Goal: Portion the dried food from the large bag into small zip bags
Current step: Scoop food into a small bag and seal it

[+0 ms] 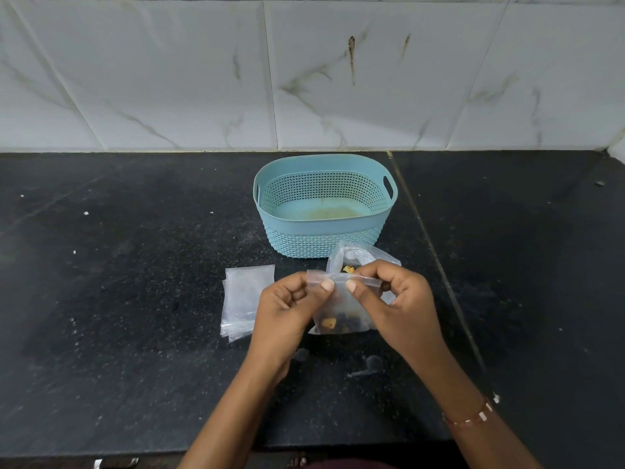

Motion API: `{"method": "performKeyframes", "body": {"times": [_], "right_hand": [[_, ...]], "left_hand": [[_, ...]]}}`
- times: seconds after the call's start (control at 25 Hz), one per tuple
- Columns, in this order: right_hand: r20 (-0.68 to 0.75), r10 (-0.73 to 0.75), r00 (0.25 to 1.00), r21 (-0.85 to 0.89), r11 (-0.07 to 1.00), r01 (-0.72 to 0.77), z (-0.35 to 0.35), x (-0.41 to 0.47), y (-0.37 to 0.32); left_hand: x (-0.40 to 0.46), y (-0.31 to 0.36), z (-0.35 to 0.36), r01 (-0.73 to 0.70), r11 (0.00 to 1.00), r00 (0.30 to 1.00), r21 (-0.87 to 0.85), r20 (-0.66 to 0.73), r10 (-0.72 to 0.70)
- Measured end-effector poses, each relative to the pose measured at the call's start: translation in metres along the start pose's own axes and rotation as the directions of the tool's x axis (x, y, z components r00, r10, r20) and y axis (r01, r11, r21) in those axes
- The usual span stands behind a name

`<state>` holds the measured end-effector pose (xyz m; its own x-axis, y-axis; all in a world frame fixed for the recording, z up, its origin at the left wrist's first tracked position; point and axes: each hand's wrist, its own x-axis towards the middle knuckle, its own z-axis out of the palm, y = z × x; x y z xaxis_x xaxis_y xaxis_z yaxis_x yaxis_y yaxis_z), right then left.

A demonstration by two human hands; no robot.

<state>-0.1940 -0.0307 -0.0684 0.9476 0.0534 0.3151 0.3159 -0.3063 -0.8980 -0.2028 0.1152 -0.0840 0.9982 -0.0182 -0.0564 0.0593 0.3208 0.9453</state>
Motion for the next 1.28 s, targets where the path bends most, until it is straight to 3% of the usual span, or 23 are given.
{"method": "performKeyframes", "body": {"times": [0.36, 0.6, 0.92, 1.28], "right_hand": [[0.057, 0.036, 0.998, -0.069, 0.997, -0.032, -0.008, 0.005, 0.004], [0.105, 0.022, 0.994, 0.0, 1.0, -0.022, -0.002, 0.011, 0.005], [0.072, -0.081, 0.994, -0.05, 0.995, 0.085, 0.009, 0.022, 0.013], [0.116, -0.04, 0.992, -0.006, 0.999, 0.041, 0.009, 0.027, 0.017]], "left_hand": [[0.009, 0.006, -0.008, -0.135, 0.968, 0.986, 0.21, -0.065, 0.152], [0.019, 0.003, -0.007, -0.153, 0.961, 0.986, 0.23, -0.025, 0.163], [0.025, 0.0, -0.008, -0.186, 0.953, 0.982, 0.239, 0.009, 0.19], [0.03, -0.002, -0.011, -0.185, 0.954, 0.983, 0.236, 0.048, 0.179]]}}
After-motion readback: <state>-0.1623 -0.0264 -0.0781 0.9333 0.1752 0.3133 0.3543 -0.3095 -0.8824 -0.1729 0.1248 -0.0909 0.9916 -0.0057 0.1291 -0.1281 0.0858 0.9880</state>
